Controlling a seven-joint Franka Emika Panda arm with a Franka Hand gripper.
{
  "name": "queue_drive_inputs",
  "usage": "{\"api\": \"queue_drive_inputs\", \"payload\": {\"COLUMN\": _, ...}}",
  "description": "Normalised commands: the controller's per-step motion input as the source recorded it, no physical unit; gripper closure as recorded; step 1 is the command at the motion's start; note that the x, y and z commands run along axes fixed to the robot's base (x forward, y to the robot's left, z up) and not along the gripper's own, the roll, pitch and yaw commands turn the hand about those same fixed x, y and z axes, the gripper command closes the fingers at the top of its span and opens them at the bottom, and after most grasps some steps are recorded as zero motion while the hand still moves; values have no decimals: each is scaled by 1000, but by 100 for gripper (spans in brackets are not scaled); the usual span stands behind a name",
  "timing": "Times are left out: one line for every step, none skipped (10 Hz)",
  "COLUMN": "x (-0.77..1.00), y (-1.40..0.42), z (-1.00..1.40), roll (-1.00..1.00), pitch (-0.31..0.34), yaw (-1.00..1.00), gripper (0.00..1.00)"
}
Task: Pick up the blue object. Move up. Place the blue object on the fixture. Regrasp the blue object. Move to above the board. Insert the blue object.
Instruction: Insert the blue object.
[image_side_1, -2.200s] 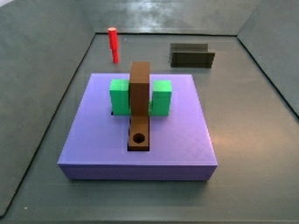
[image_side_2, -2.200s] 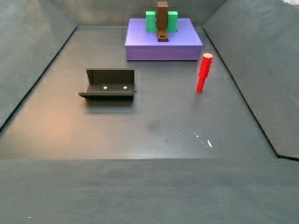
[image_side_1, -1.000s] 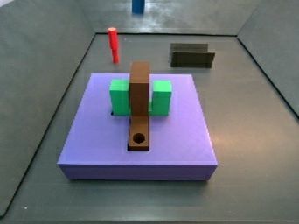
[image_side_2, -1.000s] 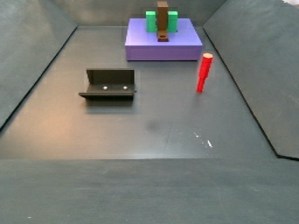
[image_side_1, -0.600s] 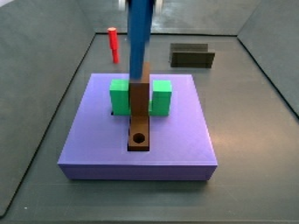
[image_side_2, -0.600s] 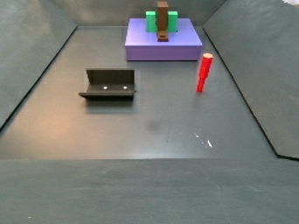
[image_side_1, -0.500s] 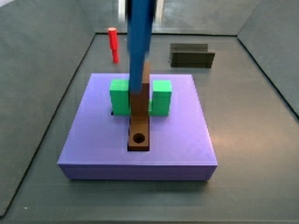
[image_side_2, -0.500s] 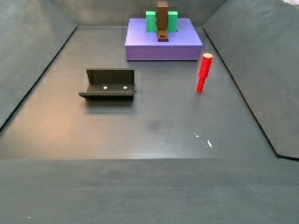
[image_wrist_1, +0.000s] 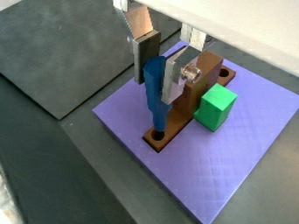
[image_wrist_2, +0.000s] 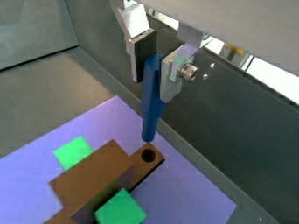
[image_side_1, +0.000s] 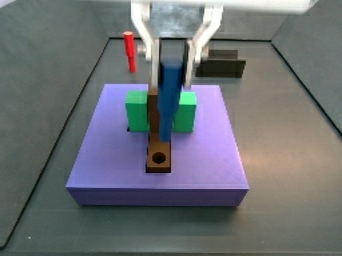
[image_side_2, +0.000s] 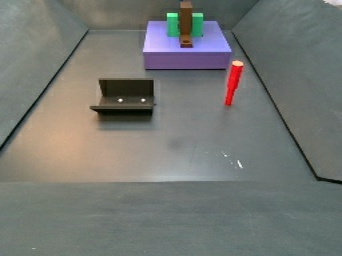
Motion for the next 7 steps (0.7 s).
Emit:
{"api": "queue_drive_inputs", "payload": {"x": -11, "y": -114, "z": -326, "roll": 103, "pitch": -104, "yaw": 0, "gripper": 100}}
{"api": "queue_drive_inputs", "payload": {"x": -23, "y": -40, "z": -351, "roll": 120, "pitch": -104, "yaw": 0, "gripper": 100}}
{"api": "queue_drive_inputs", "payload": {"x": -11, "y": -6, "z": -286, "roll": 27, "pitch": -90, "yaw": 0, "gripper": 100}}
{"api": "queue_drive_inputs", "payload": {"x": 0, "y": 0, "z": -246, "roll": 0, "pitch": -87, "yaw": 0, "gripper": 100}}
{"api": "queue_drive_inputs", "payload": {"x": -17, "y": 0, "z": -257, "roll": 31, "pitch": -79, "yaw": 0, "gripper": 100}}
{"api": "queue_drive_inputs", "payload": {"x": -134, "y": 0, "z": -223, "roll": 56, "pitch": -76, "yaw": 0, "gripper": 100}}
{"api": "queue_drive_inputs", "payload": {"x": -91, "y": 0, "z": -180, "roll": 49, "pitch": -44, "yaw": 0, "gripper": 100}}
